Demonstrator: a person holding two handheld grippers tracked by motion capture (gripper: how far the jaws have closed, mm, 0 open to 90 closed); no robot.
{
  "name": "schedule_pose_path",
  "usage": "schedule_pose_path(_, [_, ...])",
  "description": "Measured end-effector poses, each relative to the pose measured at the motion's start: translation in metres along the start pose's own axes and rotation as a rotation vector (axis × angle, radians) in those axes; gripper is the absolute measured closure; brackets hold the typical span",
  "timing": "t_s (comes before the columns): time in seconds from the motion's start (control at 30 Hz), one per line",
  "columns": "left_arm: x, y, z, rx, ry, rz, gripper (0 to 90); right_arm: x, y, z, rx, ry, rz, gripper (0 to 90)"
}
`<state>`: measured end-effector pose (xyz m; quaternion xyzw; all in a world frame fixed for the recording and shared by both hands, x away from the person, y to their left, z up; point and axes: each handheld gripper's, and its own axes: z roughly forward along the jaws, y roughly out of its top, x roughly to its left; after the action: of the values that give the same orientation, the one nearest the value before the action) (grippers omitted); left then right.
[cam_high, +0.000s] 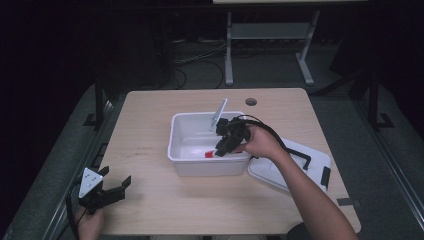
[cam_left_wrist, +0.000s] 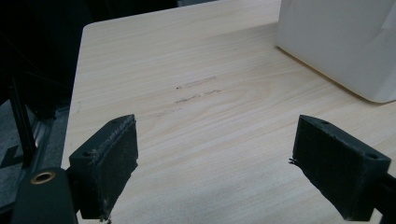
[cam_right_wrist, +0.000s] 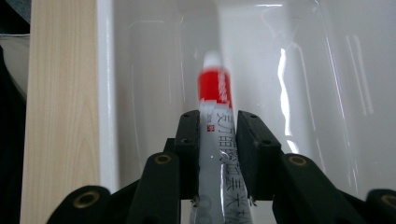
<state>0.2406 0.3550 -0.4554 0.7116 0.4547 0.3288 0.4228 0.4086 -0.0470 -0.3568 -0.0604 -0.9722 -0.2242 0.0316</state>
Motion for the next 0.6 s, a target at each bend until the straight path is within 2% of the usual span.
schedule_pose_path(0.13, [0.0,0.0,0.0,0.001,0.0,0.0,13.4,-0.001,-0.001,0.001,-0.005,-0.007,0.013,65.9])
schedule_pose_path(0.33, [0.0,0.0,0.001,0.002,-0.001,0.001,13.4,-0.001,-0.002,-0.004,-0.014,-0.011,0.02,65.5])
schedule_pose_path(0.6, [-0.001,0.0,0.001,0.003,-0.002,-0.001,13.4,0.003,-0.007,-0.024,-0.043,-0.027,0.027,64.1])
